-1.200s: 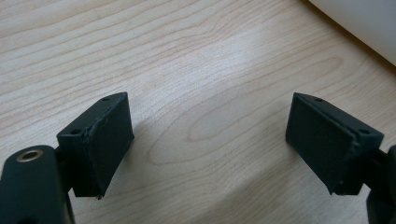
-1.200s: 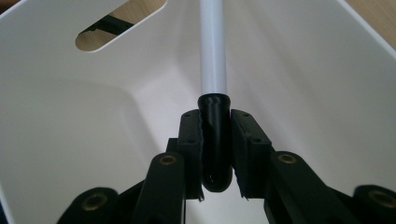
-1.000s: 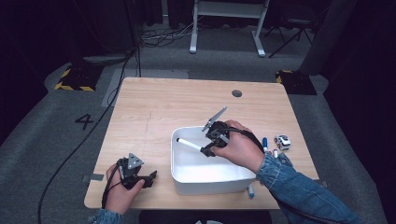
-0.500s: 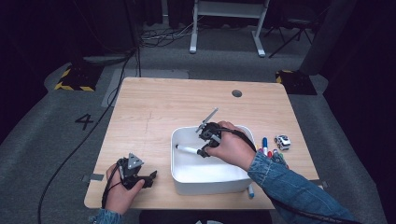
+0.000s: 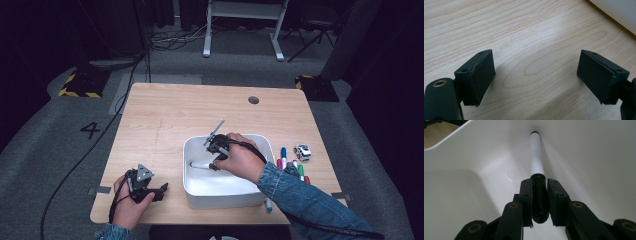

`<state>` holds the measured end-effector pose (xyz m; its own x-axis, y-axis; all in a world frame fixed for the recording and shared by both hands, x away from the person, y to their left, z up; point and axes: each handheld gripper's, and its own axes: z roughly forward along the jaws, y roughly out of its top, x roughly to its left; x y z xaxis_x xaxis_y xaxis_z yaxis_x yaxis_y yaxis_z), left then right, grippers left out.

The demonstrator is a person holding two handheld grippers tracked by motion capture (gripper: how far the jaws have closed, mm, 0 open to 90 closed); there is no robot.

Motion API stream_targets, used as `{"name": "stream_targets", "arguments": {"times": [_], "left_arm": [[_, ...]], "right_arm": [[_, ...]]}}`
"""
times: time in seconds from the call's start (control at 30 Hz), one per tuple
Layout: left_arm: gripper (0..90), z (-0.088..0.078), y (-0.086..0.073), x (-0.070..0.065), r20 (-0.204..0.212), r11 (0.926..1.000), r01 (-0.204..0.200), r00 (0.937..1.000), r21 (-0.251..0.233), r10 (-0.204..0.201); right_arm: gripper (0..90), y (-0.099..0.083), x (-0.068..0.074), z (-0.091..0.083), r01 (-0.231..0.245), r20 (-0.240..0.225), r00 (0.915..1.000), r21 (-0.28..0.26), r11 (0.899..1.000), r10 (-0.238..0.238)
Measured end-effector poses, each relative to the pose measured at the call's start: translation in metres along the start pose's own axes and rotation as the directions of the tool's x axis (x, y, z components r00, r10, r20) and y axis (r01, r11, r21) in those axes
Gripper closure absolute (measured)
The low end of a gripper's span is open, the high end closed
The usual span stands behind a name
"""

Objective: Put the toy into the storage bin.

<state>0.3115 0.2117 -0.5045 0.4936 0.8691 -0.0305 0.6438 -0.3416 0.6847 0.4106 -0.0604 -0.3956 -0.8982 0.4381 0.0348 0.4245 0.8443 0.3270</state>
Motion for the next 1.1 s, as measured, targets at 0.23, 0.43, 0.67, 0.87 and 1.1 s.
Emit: {"name": "stream_targets", "arguments": {"times": [0.23,0.43,0.67,0.87,1.1], "left_arm": [[15.0,0.0,0.0,0.0,0.0,1.0,0.0,1.0,0.0,0.0],[14.9,0.0,0.0,0.0,0.002,1.0,0.0,1.0,0.0,0.0],[14.9,0.0,0.0,0.0,0.001,1.0,0.0,1.0,0.0,0.0],[14.8,0.0,0.0,0.0,0.001,1.0,0.0,1.0,0.001,0.0],[14.7,0.0,0.0,0.0,0.001,1.0,-0.002,1.0,0.002,0.002]], "right_arm": [[74.6,-0.005,-0.002,0.005,0.004,-0.004,1.0,0.01,1.0,-0.004],[64.0,-0.013,0.001,-0.002,-0.08,-0.033,0.9962,0.0,0.997,0.08],[61.0,-0.033,-0.004,-0.036,-0.069,-0.045,0.997,-0.159,0.985,0.063],[60.0,-0.059,-0.007,-0.067,-0.102,-0.035,0.9948,-0.237,0.966,0.096],[59.0,-0.102,-0.011,-0.103,-0.169,-0.006,0.9844,-0.317,0.933,0.176]]}}
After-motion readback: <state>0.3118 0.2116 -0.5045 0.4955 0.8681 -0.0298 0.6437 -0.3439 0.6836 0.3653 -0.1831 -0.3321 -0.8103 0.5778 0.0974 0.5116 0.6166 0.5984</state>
